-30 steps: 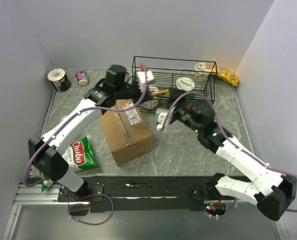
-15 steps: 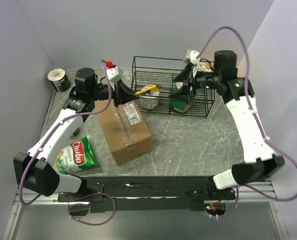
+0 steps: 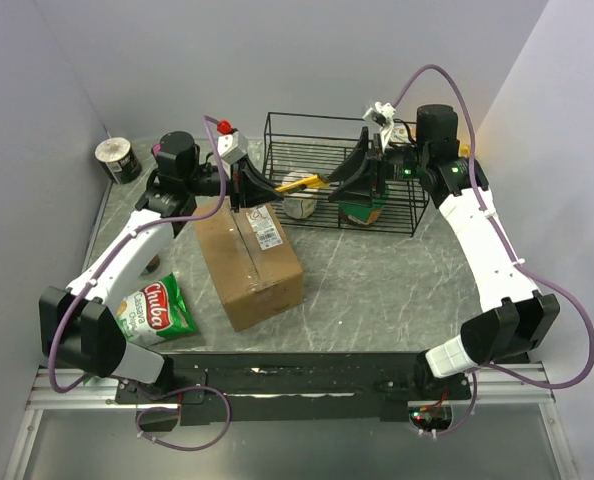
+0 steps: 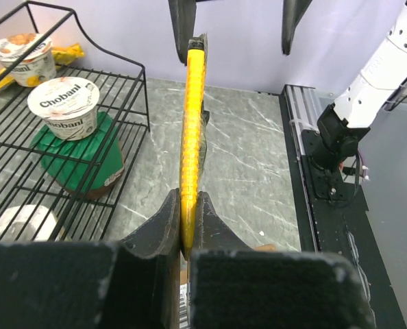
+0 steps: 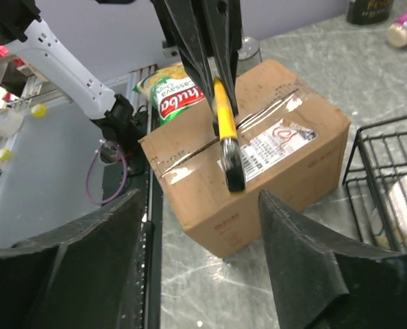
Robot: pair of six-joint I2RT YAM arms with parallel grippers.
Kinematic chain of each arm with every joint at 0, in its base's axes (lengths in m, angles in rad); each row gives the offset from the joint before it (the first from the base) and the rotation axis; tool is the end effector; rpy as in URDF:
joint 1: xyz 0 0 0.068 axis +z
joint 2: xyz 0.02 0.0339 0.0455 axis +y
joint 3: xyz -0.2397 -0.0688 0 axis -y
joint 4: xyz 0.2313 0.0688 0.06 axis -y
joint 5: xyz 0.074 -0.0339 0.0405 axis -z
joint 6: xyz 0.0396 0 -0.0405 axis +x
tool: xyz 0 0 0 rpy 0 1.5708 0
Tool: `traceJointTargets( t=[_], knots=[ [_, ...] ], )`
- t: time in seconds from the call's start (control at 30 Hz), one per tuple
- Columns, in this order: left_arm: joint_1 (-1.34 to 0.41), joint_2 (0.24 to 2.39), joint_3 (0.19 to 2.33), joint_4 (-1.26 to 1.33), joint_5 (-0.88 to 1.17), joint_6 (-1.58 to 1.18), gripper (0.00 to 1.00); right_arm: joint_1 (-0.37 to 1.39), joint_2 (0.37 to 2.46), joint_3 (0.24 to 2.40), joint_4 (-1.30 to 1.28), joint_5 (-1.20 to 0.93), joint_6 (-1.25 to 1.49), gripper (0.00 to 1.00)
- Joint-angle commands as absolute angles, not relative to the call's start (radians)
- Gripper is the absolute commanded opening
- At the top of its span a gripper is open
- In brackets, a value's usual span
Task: Unpack the express box
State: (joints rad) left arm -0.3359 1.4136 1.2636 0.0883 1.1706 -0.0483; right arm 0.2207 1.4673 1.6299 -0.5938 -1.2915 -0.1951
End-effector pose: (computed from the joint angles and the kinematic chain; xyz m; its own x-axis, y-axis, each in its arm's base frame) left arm 0.2801 -0.1364 0.3695 -0.1062 0.0172 -0.9942 0.9923 0.0657 -0.1049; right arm 0.2755 0.1008 0.4131 -0.2232 -0.1049 -0.9691 -0.9742 0.0586 0.2180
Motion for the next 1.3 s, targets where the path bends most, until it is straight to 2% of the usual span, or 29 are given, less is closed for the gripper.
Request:
traceJointTargets(
  t=[0.0,0.33,0.43,0.53,0.63,0.7,0.73,0.83,0.97,1.03,1.27],
  knots=[
    [-0.334,1.442,1.316,0.167,1.253,-0.058,0.01,0.247,1.466,1.644,-0.488,-1.286,-0.138,0.72],
    [-0.336,1.451,1.312,0.183,1.247,-0.054,0.01,0.288,1.505,1.667,-0.523,-1.191,-0.184,0.6],
    [-0.336,1.453,1.312,0.19,1.25,-0.057,0.01,0.301,1.512,1.669,-0.509,-1.172,-0.172,0.5],
    [-0.336,1.46,1.319,0.183,1.249,-0.049,0.01,0.302,1.52,1.674,-0.476,-1.161,-0.14,0.35],
    [-0.336,1.463,1.321,0.172,1.243,-0.034,0.01,0.308,1.52,1.701,-0.498,-1.126,-0.188,0.11],
    [-0.339,1.459,1.325,0.146,1.207,-0.017,0.16,0.307,1.511,1.718,-0.567,-1.083,-0.244,0.04],
    [-0.342,1.457,1.328,0.126,1.197,0.027,0.35,0.307,1.506,1.736,-0.604,-1.071,-0.326,0.0],
    [-0.354,1.447,1.364,0.002,1.134,0.142,0.55,0.308,1.517,1.823,-0.809,-1.016,-0.527,0.0],
    [-0.365,1.454,1.413,-0.124,1.075,0.212,0.62,0.311,1.562,1.936,-1.023,-0.966,-0.672,0.0],
    [-0.368,1.454,1.411,-0.115,1.065,0.196,0.65,0.311,1.552,1.93,-1.017,-0.962,-0.69,0.0],
    [-0.411,1.497,1.477,-0.184,1.052,0.247,0.65,0.383,1.522,1.895,-0.983,-0.873,-0.762,0.0]
  ],
)
